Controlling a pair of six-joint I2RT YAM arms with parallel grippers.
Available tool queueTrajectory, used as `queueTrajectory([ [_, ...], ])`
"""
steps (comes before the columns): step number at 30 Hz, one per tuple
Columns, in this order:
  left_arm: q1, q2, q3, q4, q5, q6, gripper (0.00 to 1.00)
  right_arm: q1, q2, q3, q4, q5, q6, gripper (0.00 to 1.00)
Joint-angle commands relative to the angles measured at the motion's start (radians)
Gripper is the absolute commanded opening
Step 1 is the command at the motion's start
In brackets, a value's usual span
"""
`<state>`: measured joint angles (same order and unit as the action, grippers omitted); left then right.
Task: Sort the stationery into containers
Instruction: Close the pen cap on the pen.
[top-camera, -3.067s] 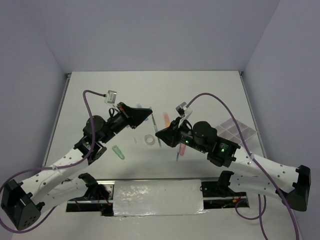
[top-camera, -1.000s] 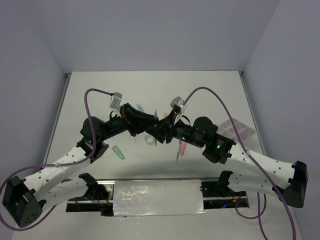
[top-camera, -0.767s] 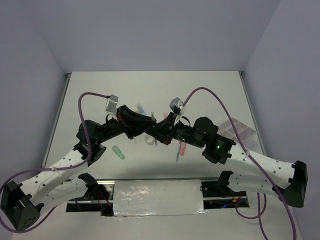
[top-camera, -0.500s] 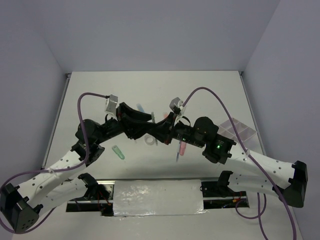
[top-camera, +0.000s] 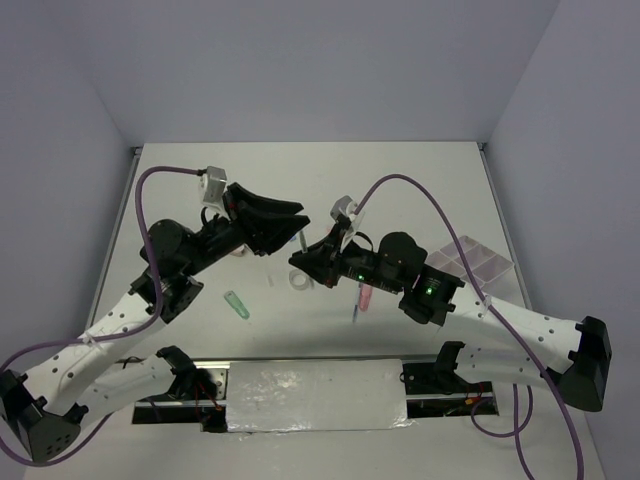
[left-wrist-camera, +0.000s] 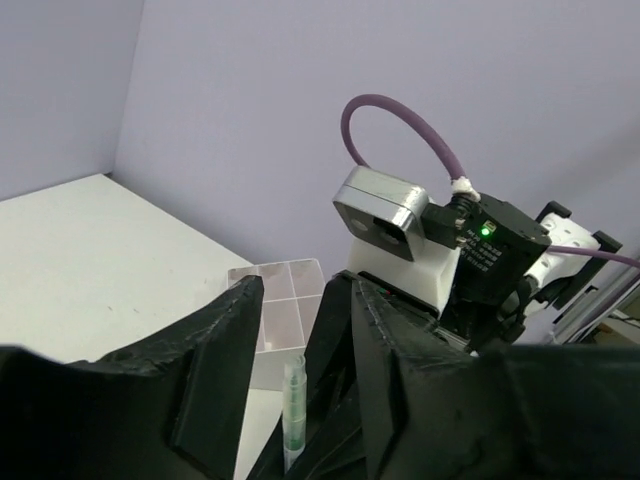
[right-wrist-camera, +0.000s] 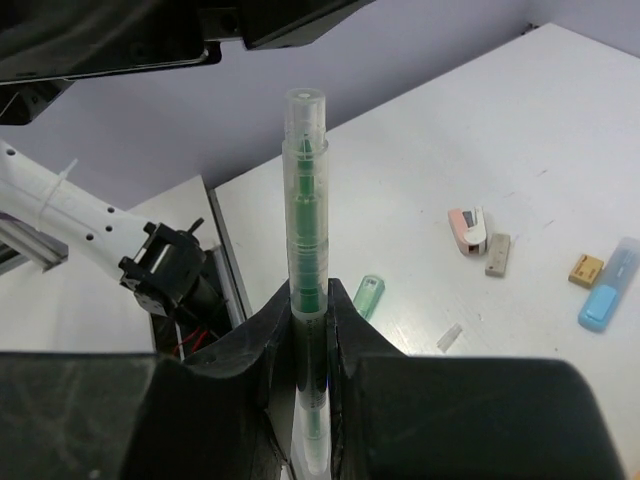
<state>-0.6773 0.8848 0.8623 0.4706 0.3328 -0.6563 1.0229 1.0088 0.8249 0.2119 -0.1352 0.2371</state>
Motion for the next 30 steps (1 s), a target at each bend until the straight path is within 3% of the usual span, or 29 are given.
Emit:
queueTrajectory([
  [1,0.001,0.016,0.023,0.014,-0.008,0.02,0.52,-0.001,-0.004,0.042,0.014,0.003,-0.024,0.0],
  [7,0.002,0.029,0.004,-0.009,-0.008,0.012,0.49,-0.003,-0.01,0.048,0.004,0.013,-0.027,0.0],
  [9,0.002,0.032,-0.003,-0.009,0.002,0.011,0.4,-0.001,-0.007,0.054,-0.003,0.014,-0.027,0.0],
  [14,0.002,0.037,-0.017,0.016,0.047,-0.011,0.41,-0.004,0.007,0.077,-0.028,0.04,-0.027,0.0],
  [17,0.002,0.039,-0.017,0.01,0.063,-0.011,0.18,-0.004,0.013,0.085,-0.031,0.042,-0.027,0.0],
  [19,0.002,0.04,-0.019,0.0,0.068,-0.009,0.14,-0.006,0.011,0.094,-0.032,0.042,-0.024,0.0],
  [21,0.002,0.043,-0.017,-0.006,0.071,-0.006,0.0,-0.009,0.014,0.102,-0.042,0.039,-0.024,0.0],
  [30,-0.016,0.062,-0.025,-0.042,0.072,0.02,0.0,-0.084,0.06,0.216,-0.077,0.02,-0.041,0.0],
])
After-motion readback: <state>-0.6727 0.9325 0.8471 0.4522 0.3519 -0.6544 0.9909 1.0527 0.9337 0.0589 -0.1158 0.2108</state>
